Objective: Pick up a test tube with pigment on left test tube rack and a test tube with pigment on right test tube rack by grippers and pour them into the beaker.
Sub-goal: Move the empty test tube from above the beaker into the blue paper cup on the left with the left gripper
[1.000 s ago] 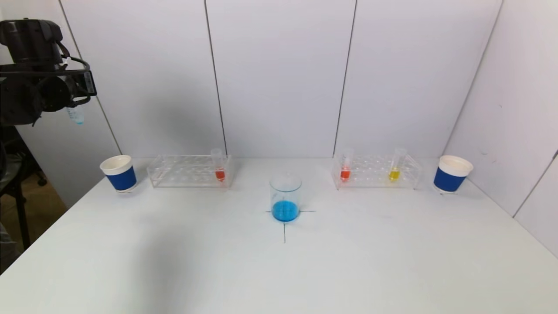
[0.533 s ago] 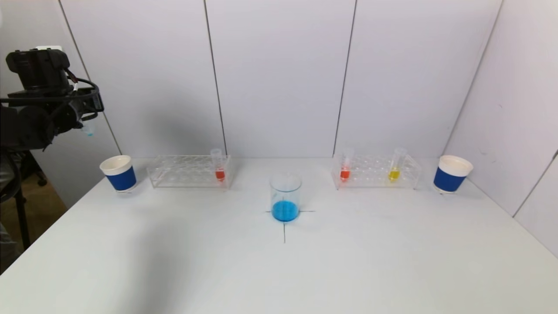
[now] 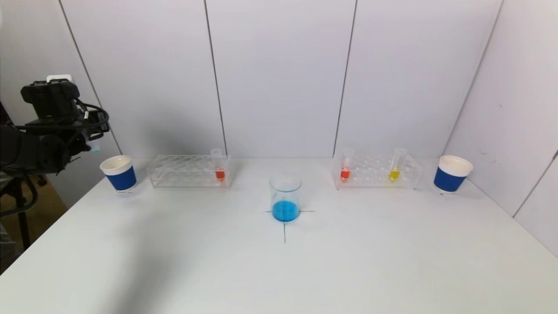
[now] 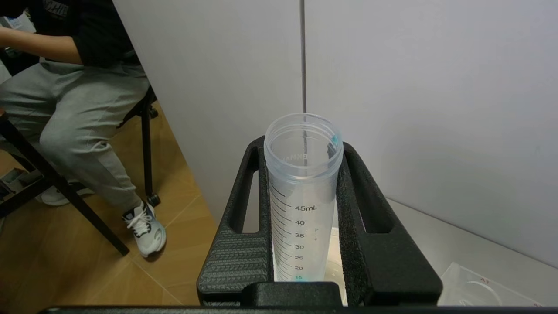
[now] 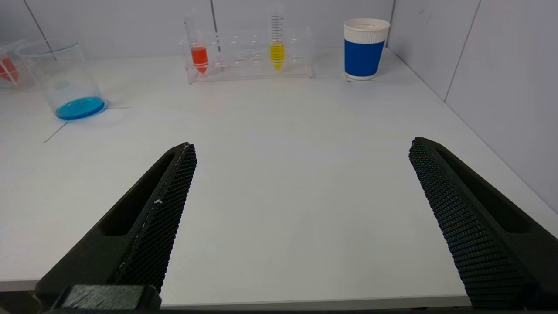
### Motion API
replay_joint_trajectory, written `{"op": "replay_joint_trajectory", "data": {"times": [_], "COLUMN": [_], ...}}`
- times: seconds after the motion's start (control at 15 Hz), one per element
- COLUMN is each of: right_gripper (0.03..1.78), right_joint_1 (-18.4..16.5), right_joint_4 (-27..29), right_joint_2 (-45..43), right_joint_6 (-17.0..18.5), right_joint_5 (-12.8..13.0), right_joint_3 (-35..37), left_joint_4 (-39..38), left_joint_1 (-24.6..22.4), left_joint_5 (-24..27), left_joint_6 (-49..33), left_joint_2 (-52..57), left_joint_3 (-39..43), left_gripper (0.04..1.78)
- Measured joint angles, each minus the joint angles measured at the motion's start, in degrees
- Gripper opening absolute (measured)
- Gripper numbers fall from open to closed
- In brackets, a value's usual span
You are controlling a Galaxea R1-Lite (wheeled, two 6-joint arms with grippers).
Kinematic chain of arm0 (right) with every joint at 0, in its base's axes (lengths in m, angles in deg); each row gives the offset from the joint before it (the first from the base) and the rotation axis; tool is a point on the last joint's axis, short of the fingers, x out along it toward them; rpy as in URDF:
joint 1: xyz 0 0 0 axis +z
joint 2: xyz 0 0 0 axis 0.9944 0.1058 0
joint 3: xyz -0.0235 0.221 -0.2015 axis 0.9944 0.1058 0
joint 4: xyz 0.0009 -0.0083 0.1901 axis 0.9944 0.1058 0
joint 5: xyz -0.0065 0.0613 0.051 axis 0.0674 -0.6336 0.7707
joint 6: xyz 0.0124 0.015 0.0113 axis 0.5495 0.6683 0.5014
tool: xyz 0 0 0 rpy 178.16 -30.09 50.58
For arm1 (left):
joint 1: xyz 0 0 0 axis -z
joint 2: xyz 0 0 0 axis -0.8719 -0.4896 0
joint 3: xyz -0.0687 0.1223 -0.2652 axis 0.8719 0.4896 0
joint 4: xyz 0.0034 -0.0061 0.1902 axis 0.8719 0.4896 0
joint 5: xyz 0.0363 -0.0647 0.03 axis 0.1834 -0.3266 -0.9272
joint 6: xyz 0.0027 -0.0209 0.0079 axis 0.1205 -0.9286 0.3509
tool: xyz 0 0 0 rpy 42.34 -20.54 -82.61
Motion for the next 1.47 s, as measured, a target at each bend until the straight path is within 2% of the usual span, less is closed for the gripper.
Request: {"op": "replay_joint_trajectory", "data": {"times": [0.73,1.2,1.47], "right_gripper": [1.77,1.77,1.77], "right_joint_1": [0.0,0.0,0.0], "right_joint_4": [0.0,0.0,0.0], "right_joint_2": [0.0,0.0,0.0], "right_joint_6": [0.0,0.0,0.0], "right_joint_5": [0.0,0.0,0.0], "right_joint_3": [0.0,0.0,0.0], "left_joint_4": [-8.2,-9.0,-12.0], "left_joint_1": [-0.6,-0.6,-0.6], "left_joint_5": [1.3,1.9,1.9], "left_joint_6": [0.2,0.2,0.4], "left_joint_2": [-7.2,-11.0,-12.9], "left_joint_3": [2.2,1.5,1.7], "left_gripper": [0.44,0.44,0.44]}}
